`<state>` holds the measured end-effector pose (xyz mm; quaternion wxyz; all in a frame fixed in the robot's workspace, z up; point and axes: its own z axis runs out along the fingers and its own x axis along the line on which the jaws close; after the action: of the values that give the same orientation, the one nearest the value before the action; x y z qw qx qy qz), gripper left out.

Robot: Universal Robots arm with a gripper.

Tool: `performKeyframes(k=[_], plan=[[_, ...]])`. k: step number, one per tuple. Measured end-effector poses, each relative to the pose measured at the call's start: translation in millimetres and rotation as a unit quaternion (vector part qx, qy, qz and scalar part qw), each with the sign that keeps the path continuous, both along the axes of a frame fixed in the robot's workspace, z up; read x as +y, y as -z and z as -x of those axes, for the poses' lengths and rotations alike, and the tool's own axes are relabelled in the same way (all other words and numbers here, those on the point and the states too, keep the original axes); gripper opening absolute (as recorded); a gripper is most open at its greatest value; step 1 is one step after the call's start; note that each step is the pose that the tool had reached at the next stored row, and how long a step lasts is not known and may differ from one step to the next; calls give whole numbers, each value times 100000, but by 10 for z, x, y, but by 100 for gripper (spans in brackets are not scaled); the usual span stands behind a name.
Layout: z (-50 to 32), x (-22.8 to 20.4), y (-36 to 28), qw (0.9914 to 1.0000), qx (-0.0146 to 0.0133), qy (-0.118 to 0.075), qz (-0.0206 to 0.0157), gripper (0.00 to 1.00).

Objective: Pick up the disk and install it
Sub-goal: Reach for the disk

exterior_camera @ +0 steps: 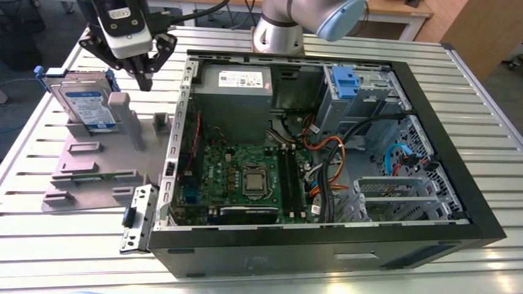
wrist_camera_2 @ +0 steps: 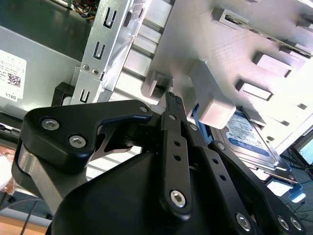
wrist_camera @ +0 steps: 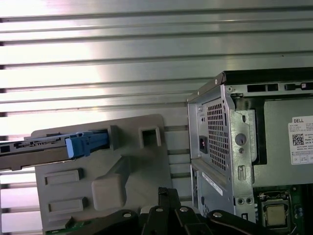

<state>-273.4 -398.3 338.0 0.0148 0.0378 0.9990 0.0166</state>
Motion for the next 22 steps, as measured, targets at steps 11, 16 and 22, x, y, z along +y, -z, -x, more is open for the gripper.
performKeyframes(k=[11, 16, 22], plan=[[38, 0, 6, 100000, -2, 0, 0, 11], [55, 0, 9, 100000, 1, 2, 1, 11], [76, 0, 12, 100000, 0, -1, 1, 11]])
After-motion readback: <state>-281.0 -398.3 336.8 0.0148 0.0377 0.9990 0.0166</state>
